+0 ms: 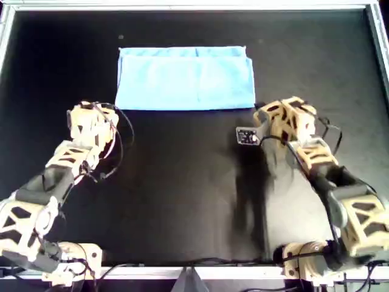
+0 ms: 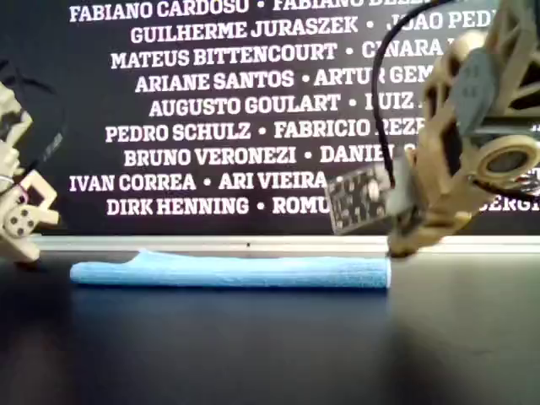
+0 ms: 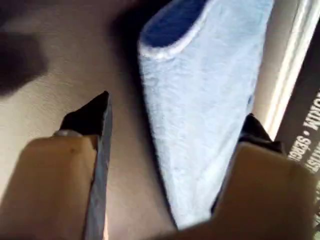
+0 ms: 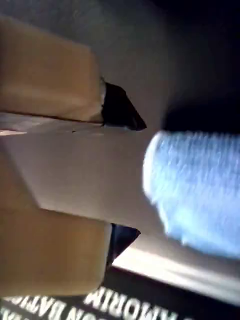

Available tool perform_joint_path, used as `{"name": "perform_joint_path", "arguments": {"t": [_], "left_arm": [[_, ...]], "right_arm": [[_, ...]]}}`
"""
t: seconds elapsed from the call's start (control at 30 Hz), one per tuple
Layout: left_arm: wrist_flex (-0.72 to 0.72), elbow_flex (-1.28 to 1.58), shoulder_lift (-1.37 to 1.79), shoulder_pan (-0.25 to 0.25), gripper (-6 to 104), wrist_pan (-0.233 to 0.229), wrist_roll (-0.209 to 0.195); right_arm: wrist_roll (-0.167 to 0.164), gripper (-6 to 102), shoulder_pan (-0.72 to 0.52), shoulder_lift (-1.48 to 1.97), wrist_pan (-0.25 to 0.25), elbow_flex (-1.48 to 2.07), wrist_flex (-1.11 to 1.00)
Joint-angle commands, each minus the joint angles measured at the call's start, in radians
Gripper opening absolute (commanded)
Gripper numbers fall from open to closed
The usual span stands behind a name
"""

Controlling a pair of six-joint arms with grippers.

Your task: Fold a cloth

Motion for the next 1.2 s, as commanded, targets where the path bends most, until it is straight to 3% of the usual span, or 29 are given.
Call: {"name": "perform_joint_path", "arguments": {"t": [0.0,0.27,0.47,0.67,1.17], "left_arm": [[-0.026,-0.106,-0.018,-0.017,90,-0.002,-0.006],[-0.025,-0.218,-0.181,-0.017,90,-0.002,-0.003],[-0.025,-0.259,-0.224,-0.034,90,-0.002,0.002],[-0.025,-0.287,-0.239,-0.084,90,-0.003,0.006],[-0.02,-0.428,-0.376,-0.077,90,-0.018,0.006]], "right_arm": [[0.005,73,0.017,-0.008,0.005,-0.155,0.12],[0.006,73,0.087,-0.12,0.02,-0.319,0.186],[0.069,73,0.074,-0.138,0.021,-0.354,0.245],[0.074,73,0.072,-0.183,0.021,-0.419,0.262],[0.075,73,0.072,-0.382,0.02,-0.775,0.518]]}}
